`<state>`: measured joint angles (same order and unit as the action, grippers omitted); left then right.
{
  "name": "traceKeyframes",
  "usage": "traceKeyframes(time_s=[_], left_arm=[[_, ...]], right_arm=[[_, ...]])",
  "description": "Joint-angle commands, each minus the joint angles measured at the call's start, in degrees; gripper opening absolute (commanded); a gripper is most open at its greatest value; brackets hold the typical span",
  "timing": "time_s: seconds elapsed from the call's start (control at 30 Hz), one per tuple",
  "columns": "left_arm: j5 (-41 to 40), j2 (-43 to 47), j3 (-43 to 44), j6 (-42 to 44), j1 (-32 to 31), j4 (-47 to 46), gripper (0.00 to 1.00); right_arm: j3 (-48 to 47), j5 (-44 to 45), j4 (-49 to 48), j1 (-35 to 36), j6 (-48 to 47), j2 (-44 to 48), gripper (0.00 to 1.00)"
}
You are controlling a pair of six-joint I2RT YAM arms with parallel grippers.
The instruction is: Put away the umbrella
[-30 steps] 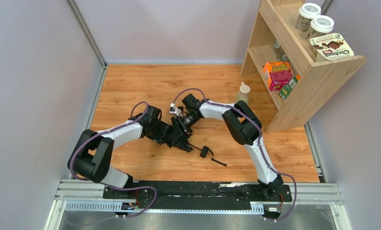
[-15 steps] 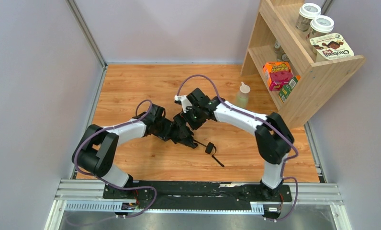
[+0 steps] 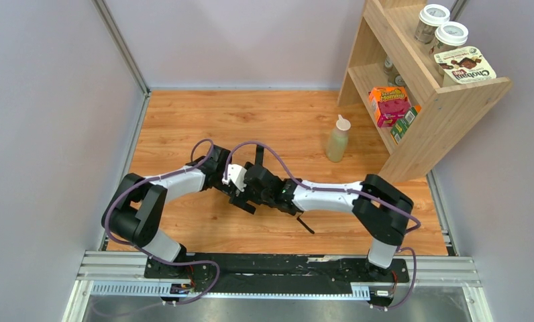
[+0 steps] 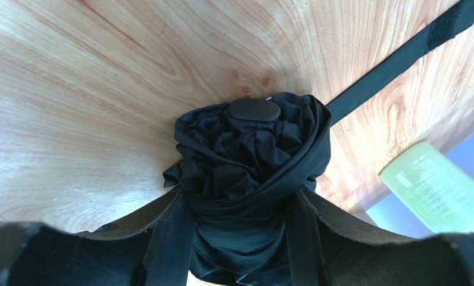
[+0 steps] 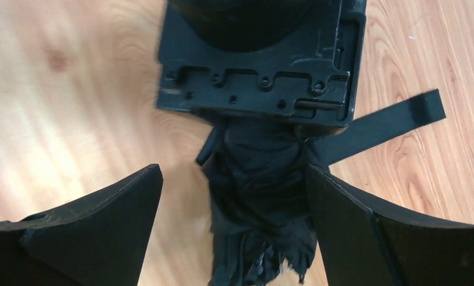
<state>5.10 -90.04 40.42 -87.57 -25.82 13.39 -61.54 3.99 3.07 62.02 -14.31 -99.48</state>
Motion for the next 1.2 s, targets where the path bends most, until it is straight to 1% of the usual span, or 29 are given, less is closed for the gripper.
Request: traceKeyframes(time_s=[0.0,0.1,0.17,0.23,0.27,0.33,0.4,0.43,0.47,0.57,0.67,0.73,0.77,0.83,0.87,0.9,0.97,1.03,1.17], left_arm=[[-9.1,-9.9,-7.7,5.7,-0.2,17.8,0.37],[-8.5,-9.5,-8.3,5.5,0.1,17.1,0.37],[-7.9,-9.0,-9.0,5.3,0.2,16.6,0.37],[-7.3,-8.6,-9.2,5.2,0.6,15.9,0.37],[-7.1,-8.5,-9.3,5.1,0.7,15.7,0.37],[-6.1,-8.1,-9.8,5.4,1.1,14.8,0.37],[-5.5,-7.9,-10.1,5.4,1.3,14.0,0.38],[-5.5,-7.8,-10.3,5.6,1.4,13.2,0.38],[-3.9,-7.7,-10.3,5.6,1.3,12.9,0.39],[-2.6,-7.5,-9.7,6.2,1.4,12.2,0.41],[-2.5,-6.1,-9.1,6.8,1.5,11.3,0.46],[-2.6,-5.2,-8.4,7.9,1.8,11.2,0.48],[-2.6,-5.0,-8.0,8.3,2.0,11.7,0.5],[-2.6,-4.4,-7.6,9.0,2.8,11.8,0.52],[-2.3,-4.1,-7.1,9.5,3.1,11.8,0.56],[-2.6,-3.6,-6.9,10.4,3.8,12.7,0.62],[-3.2,-1.3,-6.6,12.4,4.9,12.1,0.69],[-3.2,2.1,-7.6,14.0,6.0,9.5,0.75],[-3.2,5.8,-7.6,15.3,8.2,9.1,0.77]], right_arm=[[-1.3,7.4,-7.9,-0.8,-4.1,-6.1,0.92],[-2.3,10.6,-7.7,-0.8,-2.5,-9.9,0.85],[-2.0,12.4,-7.6,-0.9,-1.2,-12.0,0.84],[-2.0,13.0,-5.8,-1.2,0.6,-13.5,0.78],[-1.7,12.8,-5.3,-1.5,1.7,-13.8,0.74],[-0.7,11.9,-4.0,-1.8,4.3,-14.3,0.59],[-0.2,10.0,-3.3,-2.2,6.3,-15.5,0.49],[-0.2,9.3,-0.8,-2.4,7.5,-16.3,0.42],[-0.3,8.3,0.5,-2.5,8.4,-17.7,0.37],[-0.3,5.6,3.5,-2.6,11.7,-20.5,0.26],[0.0,0.3,4.7,-3.0,13.9,-22.9,0.14],[0.3,-2.7,5.2,-3.1,14.0,-24.2,0.11],[0.5,-5.2,5.2,-3.4,15.9,-24.4,0.09],[0.5,-9.7,4.9,-4.0,16.8,-24.7,0.04],[0.2,-12.5,5.1,-4.5,17.4,-25.1,0.03],[-0.1,-15.9,5.2,-5.2,18.0,-25.8,0.02],[0.0,-22.2,4.5,-6.9,19.7,-26.8,0.0],[0.0,-28.2,3.9,-8.5,20.9,-27.8,0.0],[0.7,-38.7,1.2,-11.6,24.2,-28.9,0.0]])
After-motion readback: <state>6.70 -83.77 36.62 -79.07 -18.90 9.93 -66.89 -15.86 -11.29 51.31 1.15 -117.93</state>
